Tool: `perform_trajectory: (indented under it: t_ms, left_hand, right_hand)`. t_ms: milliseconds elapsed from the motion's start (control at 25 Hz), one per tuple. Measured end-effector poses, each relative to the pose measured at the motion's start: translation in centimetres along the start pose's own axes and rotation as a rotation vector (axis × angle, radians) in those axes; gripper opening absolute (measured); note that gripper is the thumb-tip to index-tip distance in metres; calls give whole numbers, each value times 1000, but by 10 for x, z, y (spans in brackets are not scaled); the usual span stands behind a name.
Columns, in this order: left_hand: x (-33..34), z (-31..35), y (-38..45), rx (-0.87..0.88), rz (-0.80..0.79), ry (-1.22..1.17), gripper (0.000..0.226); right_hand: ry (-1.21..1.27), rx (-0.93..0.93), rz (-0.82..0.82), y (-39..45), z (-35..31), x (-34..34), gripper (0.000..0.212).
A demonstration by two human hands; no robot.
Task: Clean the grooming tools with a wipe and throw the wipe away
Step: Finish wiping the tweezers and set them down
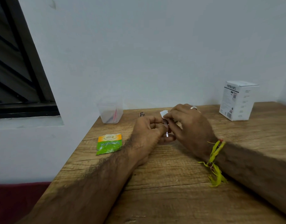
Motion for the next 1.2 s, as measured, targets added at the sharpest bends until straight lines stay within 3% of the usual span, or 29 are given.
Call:
perform_trajectory:
  t_ms: [280, 400, 560, 680, 800, 1040, 1200]
  left_hand:
    - [0, 1, 0, -10, 35, 24, 8]
    - [-1, 1, 0, -4, 44, 39, 6]
    - [0, 0, 0, -12, 49, 63, 8]
    - [1, 0, 0, -11, 56, 81, 8]
    - [2, 0, 0, -13, 50, 110, 12]
    - [4, -1, -1, -22, 41, 158, 11]
    - [1, -2, 0, -23, 52, 108, 12]
  right_hand:
    - [-120, -121, -35, -1, -10, 0, 12]
    - [-144, -126, -43, 2, -12, -1, 20]
    - [-167, -144, -36, 0, -12, 0, 15]
    - [-150, -124, -18, 2, -8, 0, 27]
    - [-140, -111, -4, 1, -6, 1, 14]
    - [-97, -75, 43, 2, -1, -1, 14]
    - [-32, -40, 158, 3, 2, -9, 11]
Point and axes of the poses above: each hand's wrist, its own y-axis towards the middle knuckle, its own x-axis out of the palm, z = x × y, the point moved 6 cm from there along y, towards the middle knuckle, and after that the axes turned 2 degrees about -y, right-handed, at the moved point
